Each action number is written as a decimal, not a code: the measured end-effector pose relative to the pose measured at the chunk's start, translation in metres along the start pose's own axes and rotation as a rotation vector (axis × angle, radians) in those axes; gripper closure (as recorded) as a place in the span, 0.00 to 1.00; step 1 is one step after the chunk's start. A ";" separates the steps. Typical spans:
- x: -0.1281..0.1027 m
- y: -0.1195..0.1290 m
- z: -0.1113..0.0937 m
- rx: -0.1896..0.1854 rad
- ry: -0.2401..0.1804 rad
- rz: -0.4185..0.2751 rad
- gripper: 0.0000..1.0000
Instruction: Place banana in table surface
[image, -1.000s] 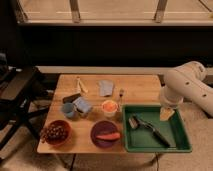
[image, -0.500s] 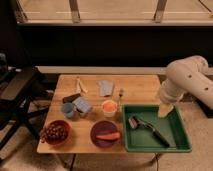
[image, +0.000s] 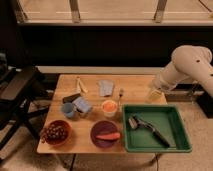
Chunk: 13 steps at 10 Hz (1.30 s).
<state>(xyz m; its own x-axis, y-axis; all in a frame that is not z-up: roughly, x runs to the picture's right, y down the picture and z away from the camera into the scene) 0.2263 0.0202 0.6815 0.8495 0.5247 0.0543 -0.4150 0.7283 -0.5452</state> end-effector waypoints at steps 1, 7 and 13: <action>-0.002 -0.001 -0.001 0.001 -0.011 0.012 0.35; -0.027 -0.012 0.007 0.036 -0.068 0.142 0.35; -0.103 -0.035 0.068 0.051 -0.210 0.450 0.35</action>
<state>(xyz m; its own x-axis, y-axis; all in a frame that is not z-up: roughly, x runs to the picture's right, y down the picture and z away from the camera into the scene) 0.1313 -0.0292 0.7522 0.5010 0.8654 -0.0064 -0.7450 0.4275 -0.5121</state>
